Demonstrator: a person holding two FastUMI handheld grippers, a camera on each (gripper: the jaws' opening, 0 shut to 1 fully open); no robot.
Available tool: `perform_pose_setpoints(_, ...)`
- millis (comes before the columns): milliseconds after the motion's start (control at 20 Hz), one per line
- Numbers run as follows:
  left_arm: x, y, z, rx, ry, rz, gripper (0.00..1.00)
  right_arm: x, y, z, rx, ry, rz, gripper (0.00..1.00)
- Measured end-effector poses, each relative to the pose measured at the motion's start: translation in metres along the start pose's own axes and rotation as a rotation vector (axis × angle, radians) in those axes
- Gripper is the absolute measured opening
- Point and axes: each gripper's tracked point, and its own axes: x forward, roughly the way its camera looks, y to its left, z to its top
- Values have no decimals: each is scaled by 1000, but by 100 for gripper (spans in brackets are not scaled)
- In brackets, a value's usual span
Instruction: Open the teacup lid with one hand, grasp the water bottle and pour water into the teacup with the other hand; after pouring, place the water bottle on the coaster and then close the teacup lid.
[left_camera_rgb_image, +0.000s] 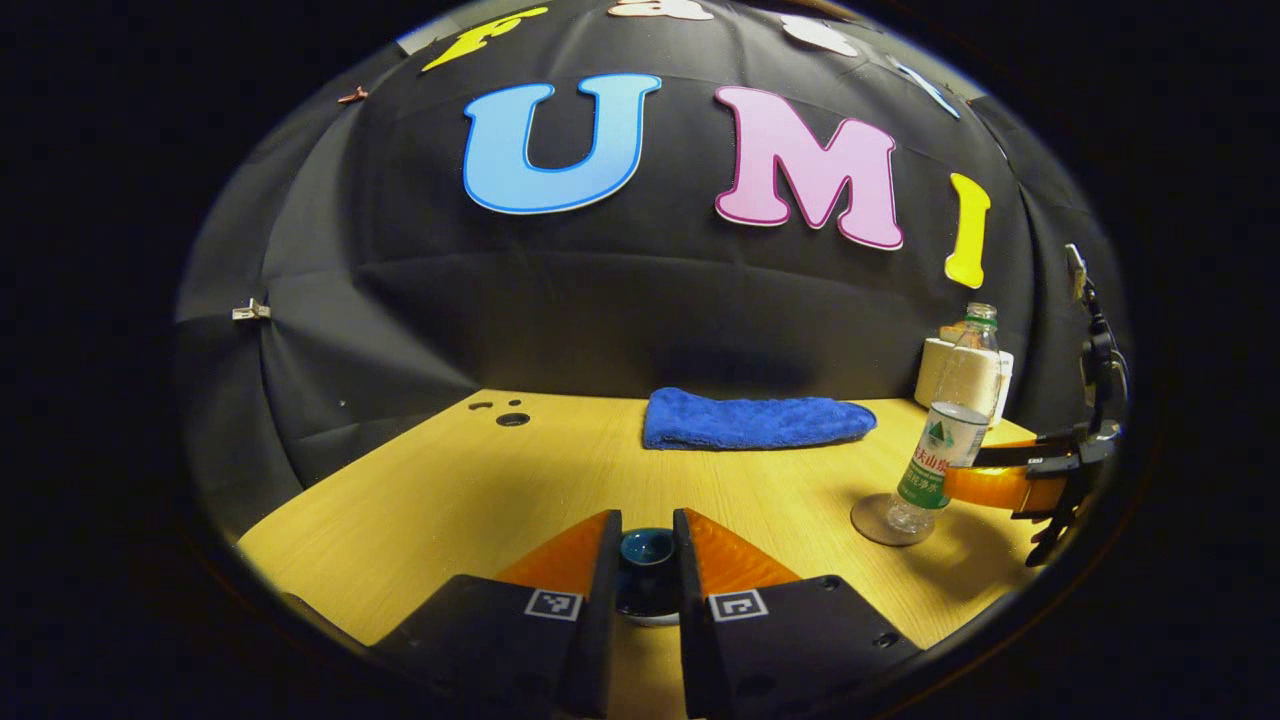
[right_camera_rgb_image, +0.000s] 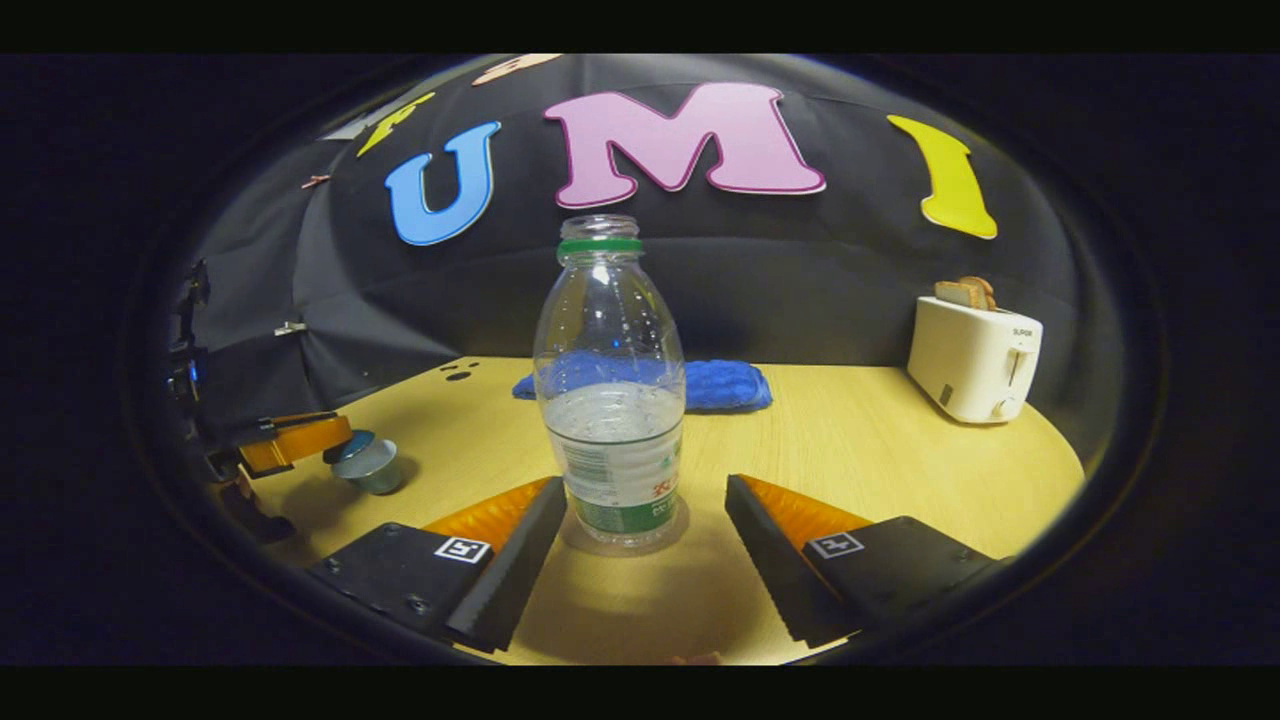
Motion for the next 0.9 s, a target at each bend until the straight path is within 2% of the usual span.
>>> perform_pose_setpoints(100,3,-2,-4,2,6,-7,32,-1,2,-2,1,10,9,99)
perform_pose_setpoints(150,5,-3,-6,0,12,-11,36,-3,2,-4,1,18,11,99)
perform_pose_setpoints(200,5,-3,-7,-2,13,-13,33,-4,2,-6,3,24,12,99)
perform_pose_setpoints(400,8,-10,-7,-2,12,-34,38,-9,3,-11,0,48,8,99)
perform_pose_setpoints(500,8,-11,-7,0,13,-42,43,-11,5,-12,4,57,9,99)
perform_pose_setpoints(600,8,-13,-7,-1,14,-47,55,-13,5,-13,4,60,8,99)
perform_pose_setpoints(650,7,-12,-6,2,12,-42,52,-14,5,-13,4,60,6,99)
perform_pose_setpoints(900,-7,-2,10,4,-27,-13,52,-16,5,-9,6,46,0,99)
